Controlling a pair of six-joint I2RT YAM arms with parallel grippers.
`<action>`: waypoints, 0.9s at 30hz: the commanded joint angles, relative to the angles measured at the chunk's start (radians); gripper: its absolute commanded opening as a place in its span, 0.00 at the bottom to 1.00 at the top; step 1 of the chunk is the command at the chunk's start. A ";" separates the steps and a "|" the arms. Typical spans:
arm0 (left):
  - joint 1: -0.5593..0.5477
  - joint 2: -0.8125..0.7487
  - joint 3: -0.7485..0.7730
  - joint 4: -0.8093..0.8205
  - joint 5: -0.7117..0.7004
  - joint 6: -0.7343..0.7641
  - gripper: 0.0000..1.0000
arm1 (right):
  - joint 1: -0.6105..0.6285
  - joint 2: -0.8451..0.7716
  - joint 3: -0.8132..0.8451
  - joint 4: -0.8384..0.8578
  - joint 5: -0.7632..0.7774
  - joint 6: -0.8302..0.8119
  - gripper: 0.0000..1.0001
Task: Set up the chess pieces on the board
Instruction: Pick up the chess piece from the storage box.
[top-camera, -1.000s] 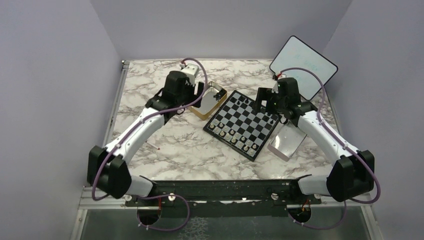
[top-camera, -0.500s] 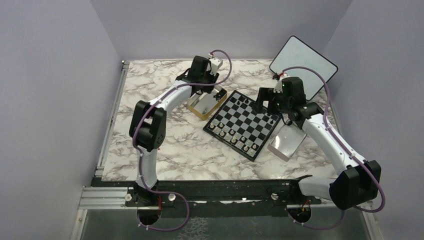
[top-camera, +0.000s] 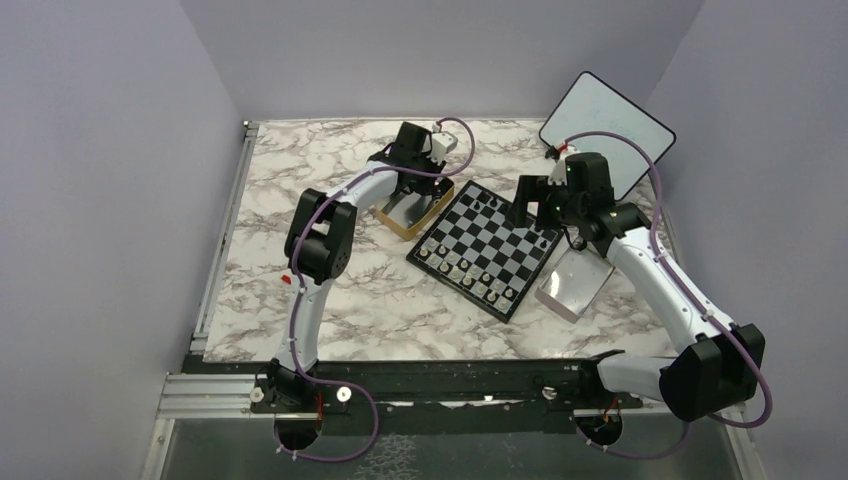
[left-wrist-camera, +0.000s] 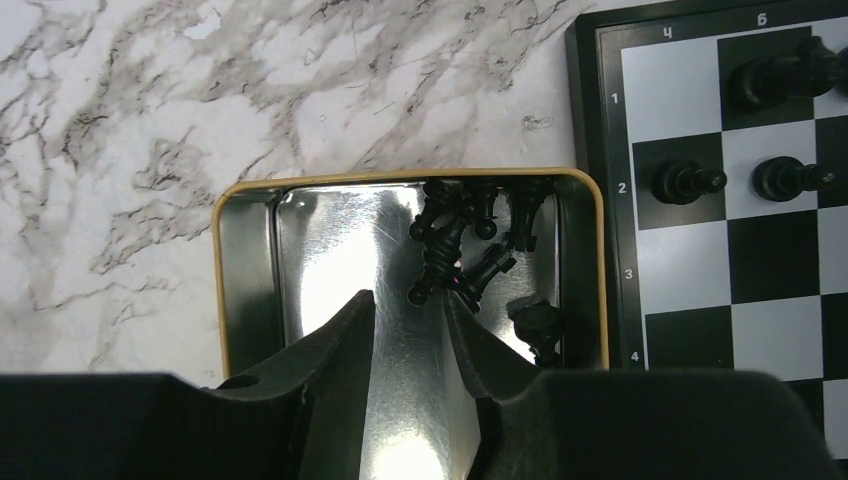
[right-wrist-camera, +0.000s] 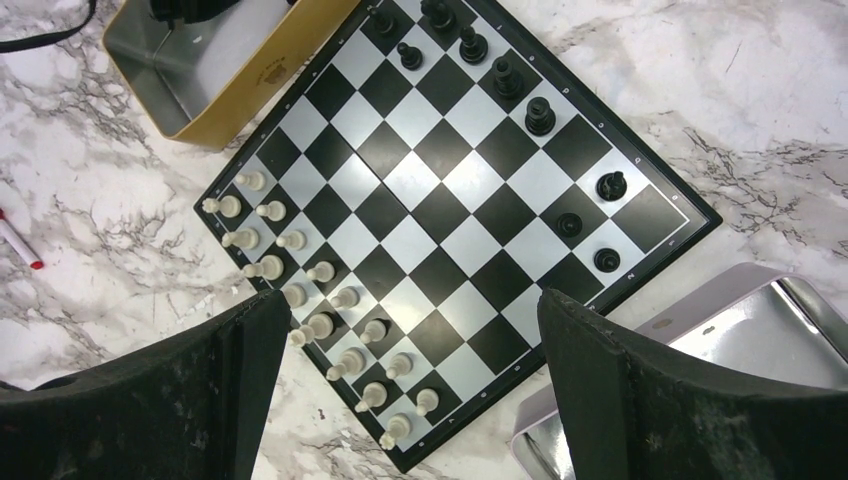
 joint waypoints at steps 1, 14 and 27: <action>0.004 0.041 0.048 0.009 0.046 0.025 0.30 | -0.007 -0.031 0.019 -0.020 -0.011 -0.028 1.00; 0.001 0.082 0.034 0.017 0.064 0.041 0.29 | -0.007 -0.047 0.004 -0.025 0.031 -0.049 1.00; -0.003 0.041 0.012 0.018 -0.017 0.030 0.00 | -0.007 -0.082 -0.019 -0.025 0.033 -0.051 1.00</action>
